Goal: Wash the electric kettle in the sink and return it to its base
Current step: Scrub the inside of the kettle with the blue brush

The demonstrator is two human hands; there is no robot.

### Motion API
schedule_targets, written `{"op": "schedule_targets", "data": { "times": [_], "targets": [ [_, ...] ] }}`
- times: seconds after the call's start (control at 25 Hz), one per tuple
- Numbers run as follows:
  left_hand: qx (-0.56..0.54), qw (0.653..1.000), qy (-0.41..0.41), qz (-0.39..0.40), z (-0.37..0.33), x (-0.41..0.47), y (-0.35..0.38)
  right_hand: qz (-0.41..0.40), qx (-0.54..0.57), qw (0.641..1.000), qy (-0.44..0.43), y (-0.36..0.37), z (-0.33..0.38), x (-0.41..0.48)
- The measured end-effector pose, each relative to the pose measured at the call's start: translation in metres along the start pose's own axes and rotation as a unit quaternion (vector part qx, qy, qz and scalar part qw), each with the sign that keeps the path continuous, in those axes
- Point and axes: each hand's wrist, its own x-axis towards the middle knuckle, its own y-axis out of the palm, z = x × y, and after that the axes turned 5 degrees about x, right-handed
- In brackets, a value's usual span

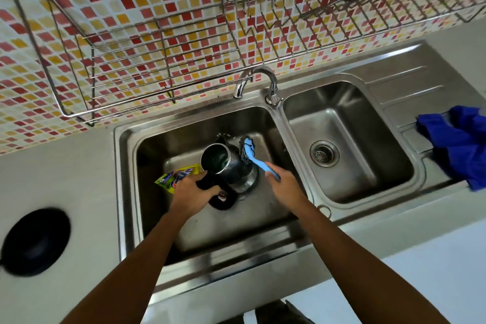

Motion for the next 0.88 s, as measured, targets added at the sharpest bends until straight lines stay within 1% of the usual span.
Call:
{"op": "schedule_targets", "data": {
  "times": [0.08, 0.12, 0.24, 0.28, 0.32, 0.36, 0.44, 0.48, 0.56, 0.64, 0.68, 0.72, 0.84, 0.88],
  "targets": [
    [-0.006, 1.000, -0.003, -0.004, 0.003, 0.002, -0.002, -0.014, -0.003, 0.999, 0.043, 0.002, 0.003, 0.012],
    [-0.007, 1.000, -0.002, -0.003, 0.004, 0.003, -0.003, -0.005, 0.005, 0.999, 0.037, 0.002, 0.009, 0.015],
    [-0.010, 1.000, 0.006, -0.002, 0.007, 0.002, -0.004, 0.052, 0.015, 0.997, -0.048, 0.004, 0.022, 0.015],
    [-0.010, 1.000, 0.009, -0.002, 0.008, 0.001, -0.004, 0.052, 0.005, 0.998, -0.047, 0.004, 0.014, 0.017],
    [-0.011, 1.000, 0.010, -0.001, 0.010, 0.000, -0.003, 0.036, -0.008, 0.999, -0.032, 0.003, 0.005, 0.020],
    [-0.011, 1.000, 0.014, 0.001, 0.010, -0.002, -0.002, 0.014, -0.024, 1.000, 0.002, 0.001, -0.008, 0.022],
    [0.001, 1.000, 0.021, 0.007, 0.010, -0.002, 0.000, -0.006, -0.046, 0.996, 0.081, 0.000, -0.029, 0.020],
    [0.007, 1.000, 0.025, 0.007, 0.009, 0.000, 0.000, -0.012, -0.035, 0.996, 0.076, 0.001, -0.031, 0.015],
    [-0.008, 1.000, 0.022, 0.007, 0.010, 0.005, -0.002, -0.015, -0.002, 1.000, 0.008, 0.000, -0.024, 0.002],
    [-0.025, 0.999, 0.014, 0.017, 0.013, 0.006, -0.006, 0.031, -0.005, 0.999, -0.032, -0.008, -0.019, -0.001],
    [-0.027, 0.999, 0.012, 0.020, 0.014, 0.006, -0.007, 0.044, -0.015, 0.998, -0.035, -0.011, -0.020, 0.003],
    [-0.024, 0.999, 0.013, 0.020, 0.015, 0.006, -0.007, 0.040, -0.017, 0.999, -0.032, -0.014, -0.021, 0.010],
    [-0.025, 0.999, 0.021, 0.020, 0.012, 0.007, -0.004, 0.022, -0.031, 0.998, 0.040, -0.014, -0.027, 0.029],
    [-0.034, 0.999, 0.019, 0.019, 0.011, 0.009, -0.003, 0.025, -0.029, 0.998, 0.047, -0.011, -0.024, 0.030]
  ]
}}
